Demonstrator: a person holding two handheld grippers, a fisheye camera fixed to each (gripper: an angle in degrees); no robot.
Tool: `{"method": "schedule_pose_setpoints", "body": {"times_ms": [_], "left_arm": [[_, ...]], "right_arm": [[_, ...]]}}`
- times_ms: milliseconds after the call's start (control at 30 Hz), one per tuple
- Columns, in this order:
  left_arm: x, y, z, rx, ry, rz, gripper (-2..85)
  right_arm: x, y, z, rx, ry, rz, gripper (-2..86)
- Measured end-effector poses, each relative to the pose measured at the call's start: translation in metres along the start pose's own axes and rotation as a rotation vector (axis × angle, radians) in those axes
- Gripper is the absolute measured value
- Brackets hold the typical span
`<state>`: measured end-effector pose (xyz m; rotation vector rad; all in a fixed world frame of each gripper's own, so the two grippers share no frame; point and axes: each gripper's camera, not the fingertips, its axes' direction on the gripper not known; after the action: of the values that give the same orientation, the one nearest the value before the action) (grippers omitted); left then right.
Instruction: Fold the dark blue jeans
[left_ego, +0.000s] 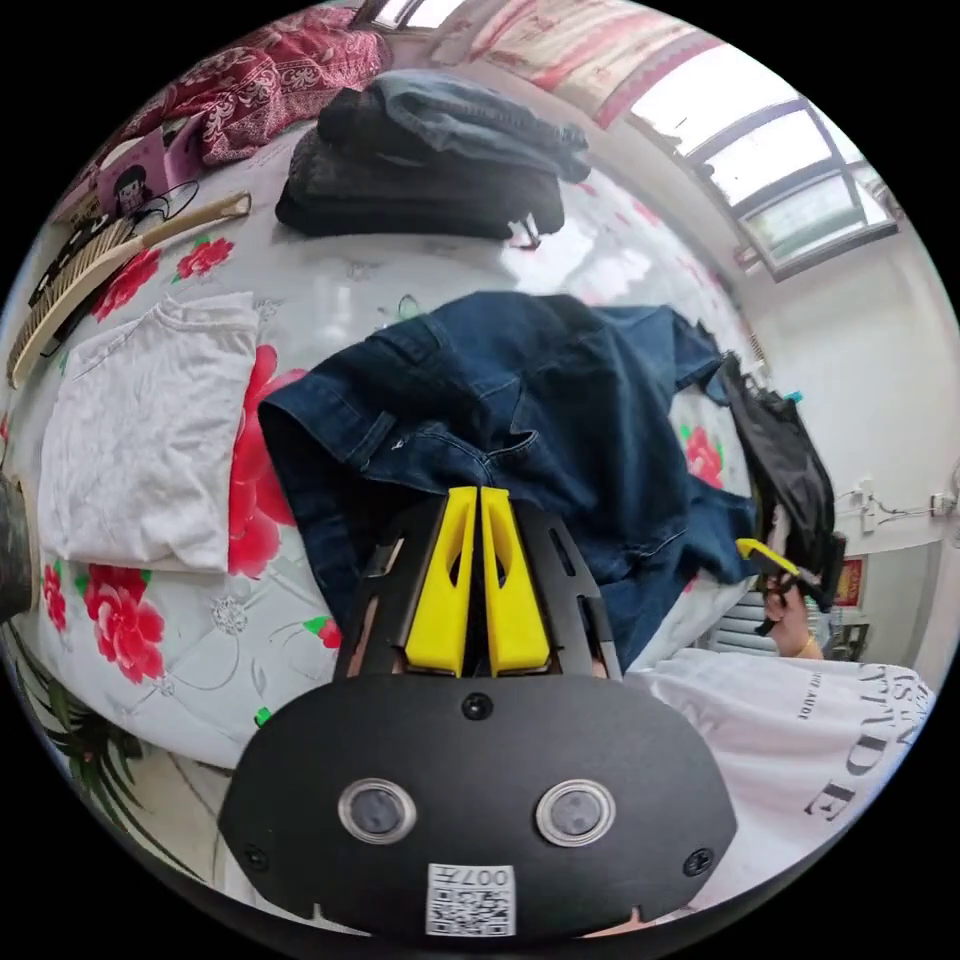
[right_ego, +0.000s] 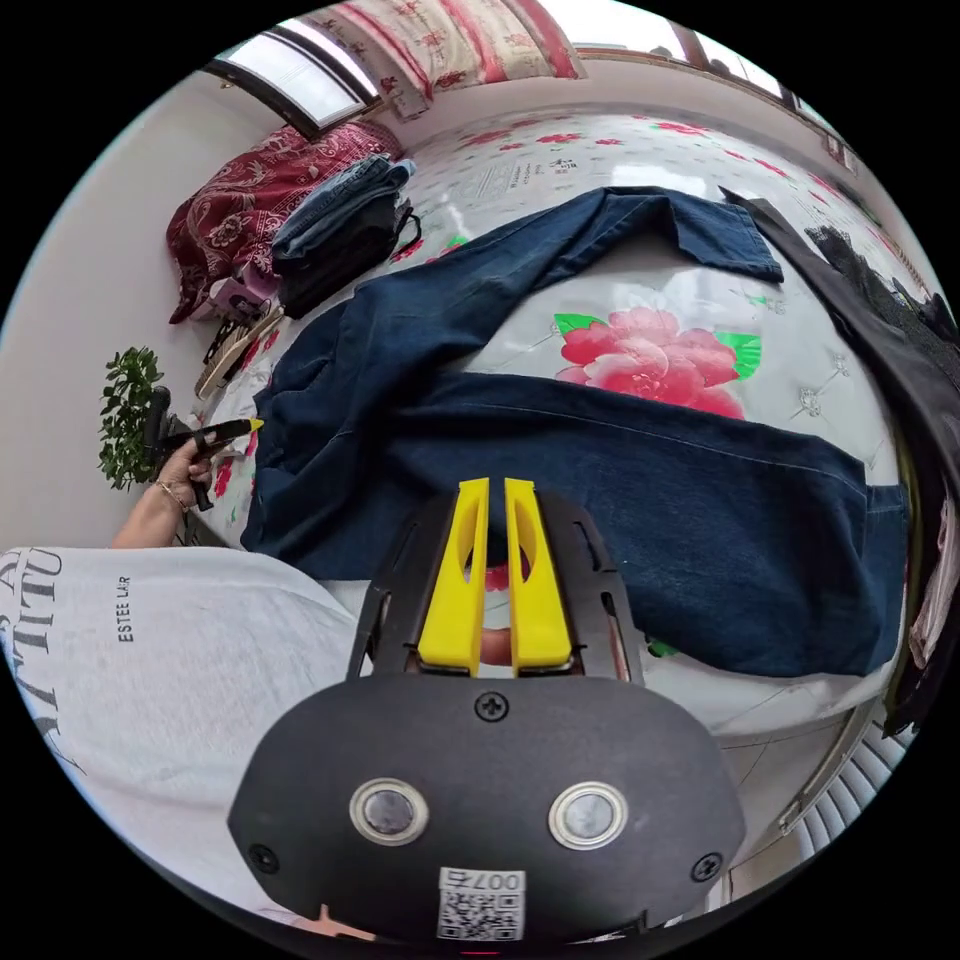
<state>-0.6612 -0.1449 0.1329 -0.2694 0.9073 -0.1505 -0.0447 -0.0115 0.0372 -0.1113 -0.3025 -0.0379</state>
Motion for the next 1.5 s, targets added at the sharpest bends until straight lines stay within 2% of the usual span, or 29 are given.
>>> {"method": "schedule_pose_setpoints", "body": {"times_ms": [67, 167, 233, 300, 367, 467, 533, 633, 833, 1033, 1100, 1167, 1267, 1333, 1467, 1500], "left_arm": [[-0.014, -0.015, -0.033, 0.098, 0.124, -0.013, -0.9], [-0.045, -0.05, -0.089, 0.312, 0.127, -0.097, -0.9], [-0.084, -0.065, -0.111, 0.532, 0.09, -0.349, -0.8], [-0.101, -0.061, -0.11, 0.654, -0.04, -0.494, -0.5], [-0.11, -0.057, -0.088, 0.562, -0.069, -0.589, 0.2], [-0.08, -0.03, -0.034, 0.454, -0.091, -0.433, 2.7], [-0.043, 0.017, 0.013, 0.337, -0.181, -0.304, 3.7], [0.0, 0.092, 0.061, 0.216, -0.217, -0.189, 5.5], [0.048, 0.191, 0.112, 0.063, -0.31, -0.164, 12.2], [0.071, 0.198, 0.188, -0.03, -0.463, -0.229, 14.6], [0.074, 0.19, 0.201, -0.004, -0.488, -0.249, 12.9], [0.07, 0.177, 0.21, -0.022, -0.462, -0.266, 7.9], [0.065, 0.157, 0.205, -0.023, -0.373, -0.286, 4.7], [0.078, 0.149, 0.175, 0.029, -0.383, -0.205, 4.4], [0.096, 0.164, 0.124, 0.044, -0.461, -0.077, 4.3], [0.094, 0.173, 0.121, 0.028, -0.492, -0.065, 4.4]], "right_arm": [[0.01, 0.004, -0.01, 0.025, -0.009, 0.055, 1.7], [0.018, 0.006, -0.018, 0.04, -0.028, 0.11, 2.6], [0.019, 0.005, -0.019, 0.024, -0.037, 0.123, 3.2], [0.018, 0.003, -0.021, 0.022, -0.034, 0.13, 3.8], [0.02, 0.003, -0.025, 0.023, -0.037, 0.145, 4.4], [0.031, 0.01, -0.036, 0.034, -0.007, 0.174, 4.7], [0.044, 0.017, -0.047, 0.045, 0.04, 0.207, 4.9], [0.08, 0.033, -0.073, 0.075, 0.124, 0.302, 5.2], [0.167, 0.067, -0.128, 0.16, 0.281, 0.551, 6.3], [0.243, 0.093, -0.166, 0.189, 0.387, 0.793, 8.1], [0.264, 0.099, -0.173, 0.183, 0.402, 0.867, 8.4], [0.288, 0.105, -0.176, 0.189, 0.335, 0.944, 8.5], [0.298, 0.1, -0.176, 0.211, 0.227, 0.95, 7.1], [0.291, 0.09, -0.183, 0.17, 0.267, 0.905, 4.4], [0.246, 0.089, -0.24, 0.247, 0.254, 0.602, 1.1], [0.241, 0.093, -0.244, 0.248, 0.244, 0.583, 1.1]]}}
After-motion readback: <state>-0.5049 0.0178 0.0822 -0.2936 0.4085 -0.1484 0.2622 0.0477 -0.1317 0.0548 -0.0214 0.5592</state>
